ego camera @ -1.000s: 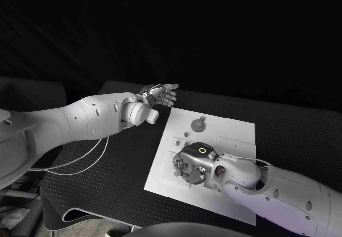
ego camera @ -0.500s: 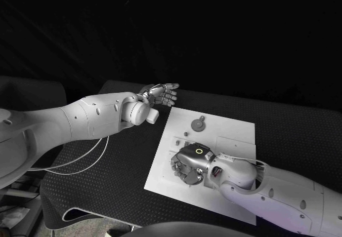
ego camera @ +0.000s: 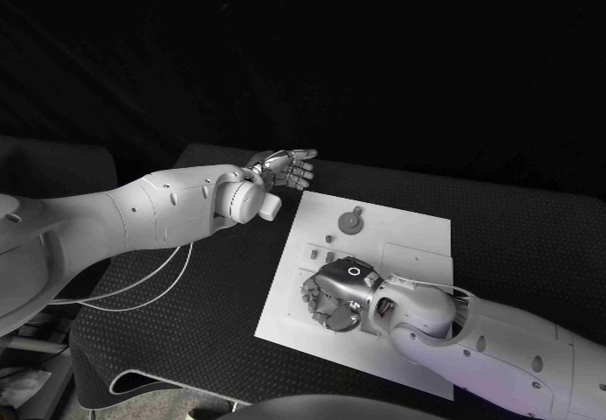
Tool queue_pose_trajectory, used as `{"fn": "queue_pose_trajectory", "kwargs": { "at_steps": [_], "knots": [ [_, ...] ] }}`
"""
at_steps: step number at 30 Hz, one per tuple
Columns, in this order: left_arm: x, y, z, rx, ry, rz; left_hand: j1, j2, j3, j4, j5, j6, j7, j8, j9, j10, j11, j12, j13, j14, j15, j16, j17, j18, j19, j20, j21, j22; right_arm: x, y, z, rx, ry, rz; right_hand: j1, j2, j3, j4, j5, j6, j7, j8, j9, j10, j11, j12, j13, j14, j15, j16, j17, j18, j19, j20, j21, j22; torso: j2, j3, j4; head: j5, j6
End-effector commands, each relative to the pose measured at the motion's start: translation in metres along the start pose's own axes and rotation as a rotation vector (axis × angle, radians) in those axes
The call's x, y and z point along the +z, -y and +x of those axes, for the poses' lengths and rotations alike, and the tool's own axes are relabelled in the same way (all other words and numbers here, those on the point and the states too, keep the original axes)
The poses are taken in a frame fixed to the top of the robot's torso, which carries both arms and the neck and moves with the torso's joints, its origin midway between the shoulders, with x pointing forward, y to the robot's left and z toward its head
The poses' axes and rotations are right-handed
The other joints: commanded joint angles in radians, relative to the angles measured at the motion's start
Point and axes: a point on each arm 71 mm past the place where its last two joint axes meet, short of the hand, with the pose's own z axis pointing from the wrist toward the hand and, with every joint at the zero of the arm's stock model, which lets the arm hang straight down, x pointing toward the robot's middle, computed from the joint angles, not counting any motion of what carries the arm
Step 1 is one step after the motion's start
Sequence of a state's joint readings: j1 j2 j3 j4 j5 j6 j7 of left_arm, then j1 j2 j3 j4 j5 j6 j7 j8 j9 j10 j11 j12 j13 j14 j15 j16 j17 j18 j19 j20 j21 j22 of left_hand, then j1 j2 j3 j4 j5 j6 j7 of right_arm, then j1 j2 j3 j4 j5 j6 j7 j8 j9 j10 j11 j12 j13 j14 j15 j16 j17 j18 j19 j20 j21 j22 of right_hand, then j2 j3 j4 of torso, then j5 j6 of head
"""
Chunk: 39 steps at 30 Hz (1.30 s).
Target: Assemble the parts on the task board
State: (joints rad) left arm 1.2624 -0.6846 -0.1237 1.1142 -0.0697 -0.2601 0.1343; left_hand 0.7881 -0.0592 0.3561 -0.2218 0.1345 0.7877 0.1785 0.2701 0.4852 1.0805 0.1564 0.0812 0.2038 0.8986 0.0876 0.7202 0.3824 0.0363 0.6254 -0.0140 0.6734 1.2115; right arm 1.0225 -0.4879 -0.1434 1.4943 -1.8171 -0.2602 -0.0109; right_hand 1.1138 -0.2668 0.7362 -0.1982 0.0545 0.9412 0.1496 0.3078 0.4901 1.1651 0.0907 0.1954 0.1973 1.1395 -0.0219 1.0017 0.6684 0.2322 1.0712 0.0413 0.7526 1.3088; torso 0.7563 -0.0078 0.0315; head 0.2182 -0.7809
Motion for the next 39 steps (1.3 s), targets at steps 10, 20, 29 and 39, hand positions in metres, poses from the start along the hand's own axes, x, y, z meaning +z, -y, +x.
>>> {"fn": "queue_pose_trajectory", "kwargs": {
  "at_steps": [10, 20, 29, 39],
  "knots": [
    [0.000, 0.001, 0.002, -0.007, -0.017, 0.006, -0.006, 0.001, 0.006, 0.002, -0.002, -0.008, -0.001, 0.007, -0.001, -0.003, -0.004, 0.004, -0.001, 0.003, -0.001, -0.002, 0.003, 0.014, -0.002, 0.002, -0.007, 0.002, -0.006, 0.004, -0.001, 0.054, 0.045, 0.003, -0.013, -0.014, -0.068, -0.010, 0.012, -0.049, 0.021, -0.028, -0.018, -0.061, 0.018, -0.022, -0.028, 0.022, 0.018, 0.064, 0.004, 0.030, 0.026, -0.020, 0.047, 0.023, 0.001, 0.0010, 0.0010, -0.002, 0.002],
    [0.000, 0.001, -0.001, -0.006, -0.013, 0.004, -0.007, 0.001, 0.006, 0.002, -0.002, -0.009, -0.002, 0.007, -0.001, -0.004, -0.003, 0.004, -0.002, 0.003, -0.001, -0.002, 0.003, 0.013, -0.003, 0.002, -0.007, 0.002, -0.022, 0.007, -0.019, 0.130, 0.139, 0.006, -0.036, -0.023, -0.136, -0.010, 0.069, -0.074, 0.002, -0.035, -0.026, -0.113, 0.013, -0.038, -0.063, 0.033, 0.012, 0.130, 0.007, 0.030, 0.042, -0.039, 0.107, 0.023, -0.001, 0.0011, -0.0014, -0.007, 0.010],
    [0.001, 0.000, -0.008, -0.004, -0.001, -0.001, -0.007, 0.000, 0.006, 0.002, -0.003, -0.010, -0.002, 0.007, -0.002, -0.007, -0.003, 0.002, -0.003, 0.002, -0.001, -0.003, 0.005, 0.013, -0.003, 0.002, -0.007, 0.003, -0.046, 0.042, -0.070, 0.474, 0.232, 0.103, -0.077, -0.008, -0.195, 0.008, 0.079, -0.085, -0.005, -0.032, -0.026, -0.135, 0.010, -0.039, -0.085, 0.050, 0.010, 0.162, -0.002, 0.030, 0.057, -0.057, 0.141, 0.020, -0.001, 0.0027, -0.0052, -0.028, 0.035],
    [0.000, -0.001, -0.012, -0.004, 0.003, 0.001, -0.010, 0.003, 0.006, 0.003, -0.003, -0.009, -0.001, 0.008, -0.002, -0.007, -0.003, 0.002, -0.003, 0.001, -0.001, -0.004, 0.006, 0.012, -0.003, 0.002, -0.008, 0.004, -0.092, 0.099, -0.080, 0.574, 0.054, 0.361, -0.099, 0.055, -0.210, 0.043, -0.006, -0.028, -0.007, 0.005, -0.007, 0.162, -0.057, 0.199, 0.033, 0.078, -0.054, 0.171, -0.025, 0.028, 0.085, -0.069, 0.155, 0.009, -0.004, 0.0053, -0.0198, -0.092, 0.084]
  ]
}}
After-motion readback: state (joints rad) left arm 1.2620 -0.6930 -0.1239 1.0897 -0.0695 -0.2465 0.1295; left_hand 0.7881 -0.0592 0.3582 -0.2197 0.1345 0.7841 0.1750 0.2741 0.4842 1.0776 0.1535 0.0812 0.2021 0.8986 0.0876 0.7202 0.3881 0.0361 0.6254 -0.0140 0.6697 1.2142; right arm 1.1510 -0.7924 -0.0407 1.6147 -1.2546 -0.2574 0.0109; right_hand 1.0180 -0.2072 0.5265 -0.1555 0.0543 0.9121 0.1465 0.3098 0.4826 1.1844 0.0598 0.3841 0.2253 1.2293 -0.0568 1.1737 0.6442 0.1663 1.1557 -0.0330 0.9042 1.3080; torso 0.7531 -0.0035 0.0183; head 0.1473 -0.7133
